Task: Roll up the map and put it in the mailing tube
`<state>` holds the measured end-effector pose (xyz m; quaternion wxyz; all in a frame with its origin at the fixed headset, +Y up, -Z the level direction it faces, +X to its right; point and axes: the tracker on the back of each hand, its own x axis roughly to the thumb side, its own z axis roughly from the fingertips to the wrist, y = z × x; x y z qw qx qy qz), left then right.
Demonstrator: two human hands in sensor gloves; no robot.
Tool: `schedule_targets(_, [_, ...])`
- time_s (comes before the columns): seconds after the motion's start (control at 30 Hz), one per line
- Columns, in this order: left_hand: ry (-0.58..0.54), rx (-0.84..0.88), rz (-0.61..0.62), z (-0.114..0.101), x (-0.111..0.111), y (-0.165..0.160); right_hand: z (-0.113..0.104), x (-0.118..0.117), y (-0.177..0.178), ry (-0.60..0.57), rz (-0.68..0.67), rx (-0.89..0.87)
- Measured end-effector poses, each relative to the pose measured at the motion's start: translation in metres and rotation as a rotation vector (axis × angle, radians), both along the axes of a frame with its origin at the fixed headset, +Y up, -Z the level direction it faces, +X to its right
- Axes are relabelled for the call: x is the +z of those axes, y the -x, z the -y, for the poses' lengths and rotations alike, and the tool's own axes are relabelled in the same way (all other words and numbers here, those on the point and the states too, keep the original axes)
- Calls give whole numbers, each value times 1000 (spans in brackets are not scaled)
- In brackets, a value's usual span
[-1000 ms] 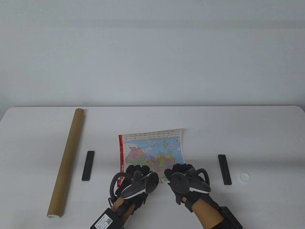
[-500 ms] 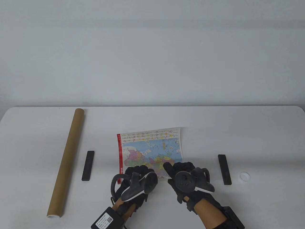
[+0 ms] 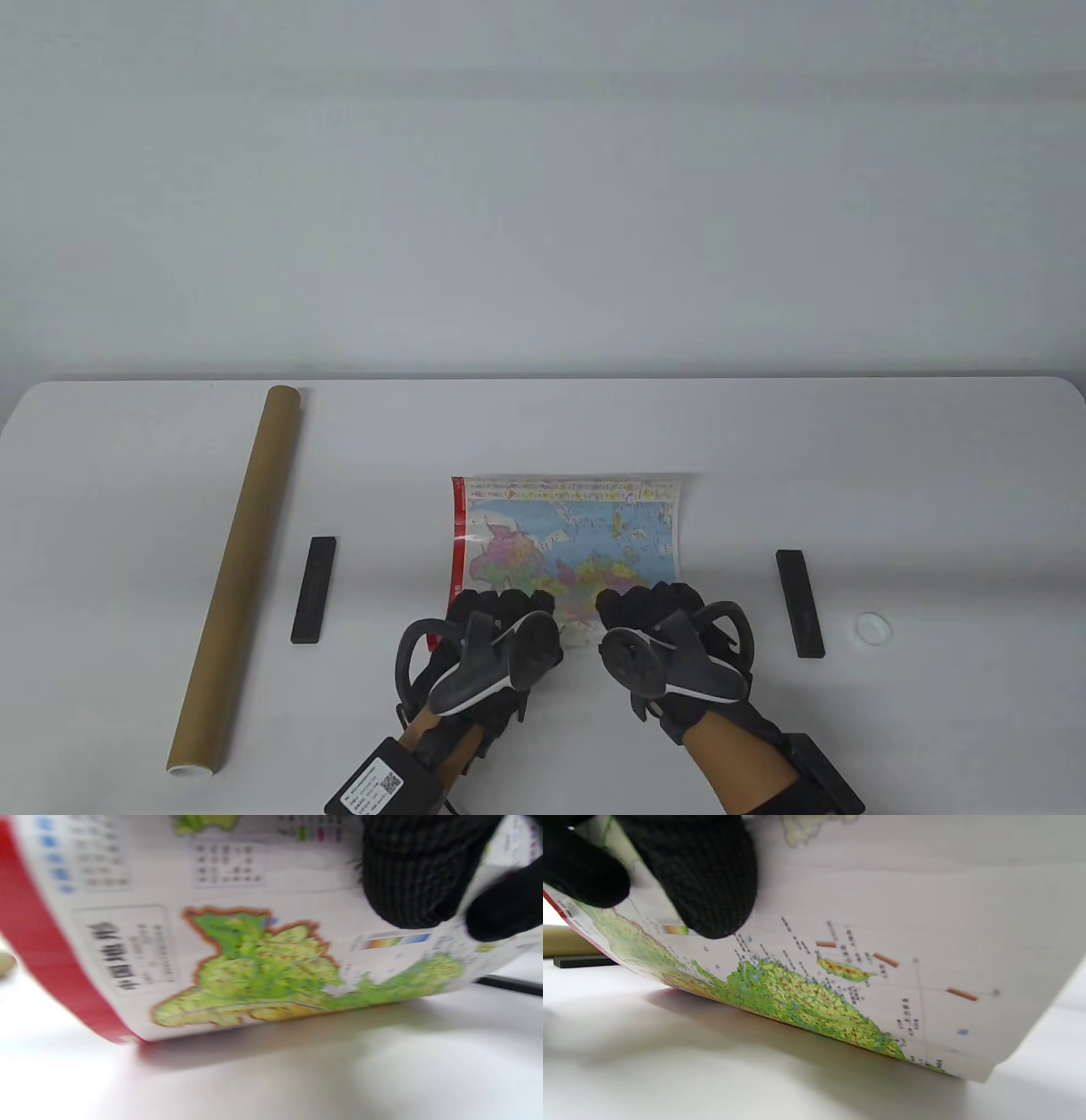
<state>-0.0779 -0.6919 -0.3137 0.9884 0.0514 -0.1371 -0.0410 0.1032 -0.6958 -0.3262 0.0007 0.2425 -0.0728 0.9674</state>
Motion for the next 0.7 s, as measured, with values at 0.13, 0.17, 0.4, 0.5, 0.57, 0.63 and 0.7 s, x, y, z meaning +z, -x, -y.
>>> schedule_targets(0.13, [-50,-11,-15,0,1,-1,2,-7,-10,134,1,-118])
schedule_targets(0.17, [-49,-11,-10,1,1,-1,3,-7,-11,145,-3,-136])
schedule_targets(0.4, [103,114,-3,5,-11,5,-5,4,-5,-10,-39,6])
schedule_targets(0.5, [298,238,-26,8,-18,11,-7,10,0,-56,-79,8])
schedule_targets(0.57, [358,260,-32,9,-20,14,-9,12,2,-90,-80,45])
schedule_targets(0.63, [399,265,-25,8,-20,14,-9,14,4,-119,-74,98])
schedule_targets(0.7, [377,242,-24,9,-19,12,-9,12,5,-77,-76,80])
